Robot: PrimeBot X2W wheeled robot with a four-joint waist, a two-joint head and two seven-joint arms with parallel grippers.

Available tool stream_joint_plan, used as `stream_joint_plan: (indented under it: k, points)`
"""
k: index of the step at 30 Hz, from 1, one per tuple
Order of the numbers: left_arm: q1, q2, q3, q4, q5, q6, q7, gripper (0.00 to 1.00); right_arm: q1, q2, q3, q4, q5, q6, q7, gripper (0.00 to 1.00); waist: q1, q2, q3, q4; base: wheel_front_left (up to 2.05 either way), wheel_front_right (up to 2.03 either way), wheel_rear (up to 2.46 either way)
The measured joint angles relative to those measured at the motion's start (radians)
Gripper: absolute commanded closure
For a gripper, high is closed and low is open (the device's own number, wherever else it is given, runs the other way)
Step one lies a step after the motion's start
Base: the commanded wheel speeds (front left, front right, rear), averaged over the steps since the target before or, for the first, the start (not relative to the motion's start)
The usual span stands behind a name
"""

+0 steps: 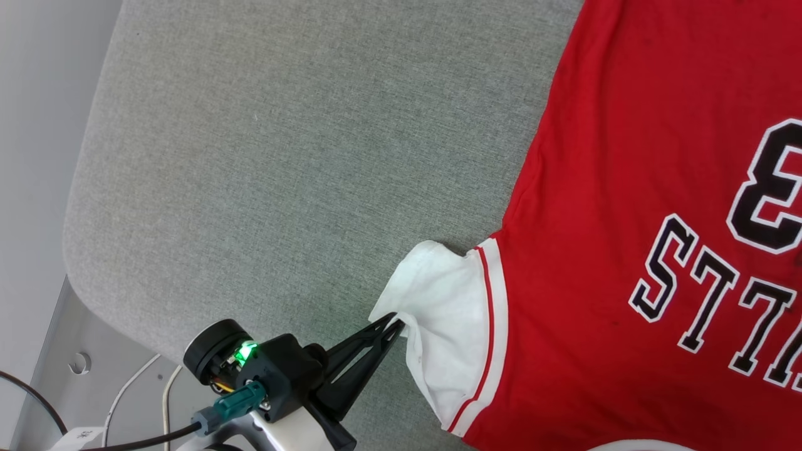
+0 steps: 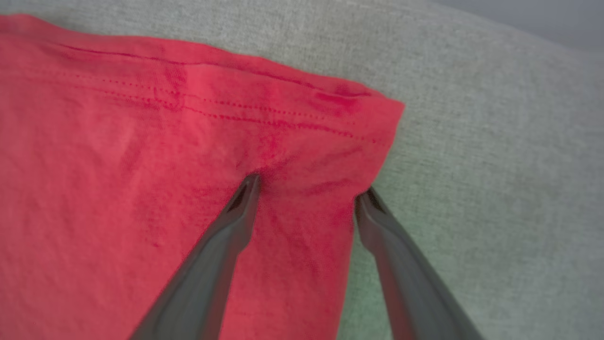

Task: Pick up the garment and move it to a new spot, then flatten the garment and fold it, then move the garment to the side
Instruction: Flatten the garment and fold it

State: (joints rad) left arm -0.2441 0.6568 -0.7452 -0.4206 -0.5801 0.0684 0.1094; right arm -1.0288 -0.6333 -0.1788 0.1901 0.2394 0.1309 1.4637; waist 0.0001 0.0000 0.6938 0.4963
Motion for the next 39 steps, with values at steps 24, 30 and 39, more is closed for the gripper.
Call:
stream_joint_plan:
  k: [24, 30, 39]
  points:
    - [0.021, 0.026, 0.021, 0.045, -0.003, 0.038, -0.023, 1.00, 0.300, 0.046, -0.040, -0.050, 0.132, 0.000, -0.071, 1.00, 0.0000, 0.0000, -0.145, -0.101, 0.00, 0.00, 0.00]
    - [0.059, 0.056, 0.038, 0.050, -0.012, 0.073, -0.016, 1.00, 0.477, 0.079, -0.026, -0.106, 0.221, 0.000, -0.123, 1.00, -0.0001, 0.0000, -0.236, -0.179, 0.00, 0.00, 0.00]
    - [0.136, 0.091, 0.058, 0.070, -0.058, 0.108, -0.016, 1.00, 0.759, 0.135, -0.090, -0.253, 0.305, 0.000, -0.184, 1.00, -0.0003, 0.0000, -0.366, -0.298, 0.00, 0.00, 0.00]
